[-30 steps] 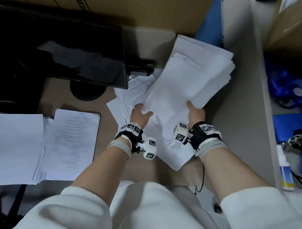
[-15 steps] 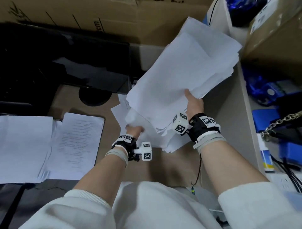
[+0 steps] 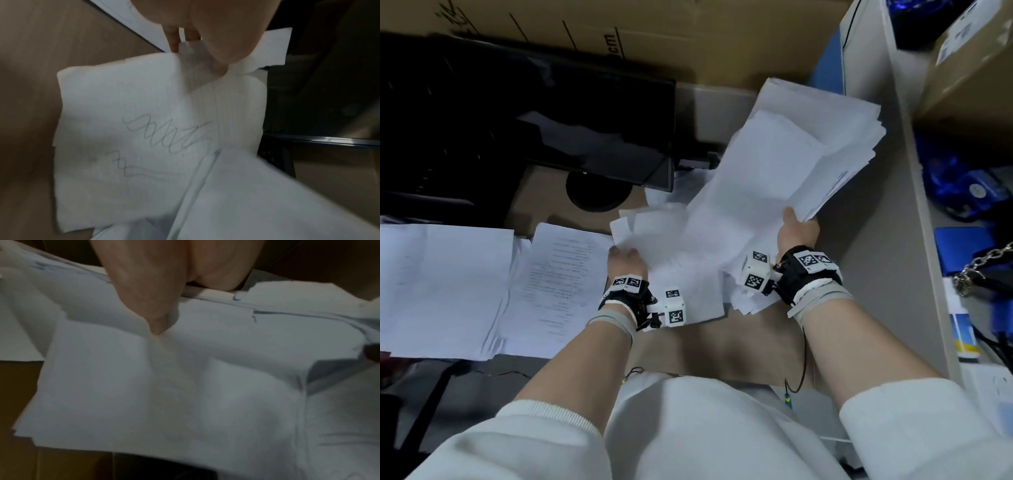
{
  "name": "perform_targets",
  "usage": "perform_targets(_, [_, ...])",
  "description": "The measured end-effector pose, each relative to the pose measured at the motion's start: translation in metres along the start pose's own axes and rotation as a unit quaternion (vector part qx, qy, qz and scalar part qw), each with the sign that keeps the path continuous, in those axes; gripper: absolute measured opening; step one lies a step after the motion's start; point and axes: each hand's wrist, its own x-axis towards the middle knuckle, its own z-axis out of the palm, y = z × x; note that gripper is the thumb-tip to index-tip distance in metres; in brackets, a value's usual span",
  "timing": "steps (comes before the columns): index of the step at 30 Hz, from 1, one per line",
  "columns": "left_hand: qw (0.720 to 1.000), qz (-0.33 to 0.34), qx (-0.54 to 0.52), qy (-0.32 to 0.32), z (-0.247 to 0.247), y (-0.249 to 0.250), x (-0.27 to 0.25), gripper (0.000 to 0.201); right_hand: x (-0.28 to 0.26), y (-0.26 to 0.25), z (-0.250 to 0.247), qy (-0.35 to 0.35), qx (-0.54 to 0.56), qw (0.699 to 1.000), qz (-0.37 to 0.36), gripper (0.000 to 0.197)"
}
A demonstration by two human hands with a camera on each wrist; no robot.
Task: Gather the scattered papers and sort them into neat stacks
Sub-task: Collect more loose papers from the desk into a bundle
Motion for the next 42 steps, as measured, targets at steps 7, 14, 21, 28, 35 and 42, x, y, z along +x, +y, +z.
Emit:
perform_targets(7, [0.993, 0.084, -0.043, 0.076, -0.024, 0.015, -0.004, 0.042, -0.006, 0.008, 0.009, 0.013, -0.072, 0.994, -0.080, 0.037])
perform_targets(14, [0.979, 0.129, -0.149, 0.058, -0.028, 0.037, 0.002, 0.032, -0.018, 0.015, 0.024, -0.028, -0.156, 0.984, -0.080, 0.036])
perform_targets(21, [0.949, 0.297, -0.101, 0.008, -0.018, 0.067, -0.011, 0.012, -0.031, 0.021, 0.049, -0.092, -0.196, 0.972, -0.096, 0.029])
perform_targets(28, [0.905, 0.169, -0.091, -0.379, 0.018, 0.071, -0.053, 0.034, -0.041, 0.019, 0.059, -0.214, -0.109, 0.969, -0.065, 0.019])
perform_targets(35, [0.891, 0.097, -0.089, -0.435, 0.030, 0.056, -0.046, 0.048, -0.035, 0.027, 0.048, -0.299, -0.110, 0.948, -0.006, 0.064])
perform_targets(42, [0.861, 0.156, -0.006, -0.485, 0.045, 0.046, -0.044, 0.064, -0.032, 0.028, 0.039, -0.254, -0.152, 0.953, -0.064, 0.021])
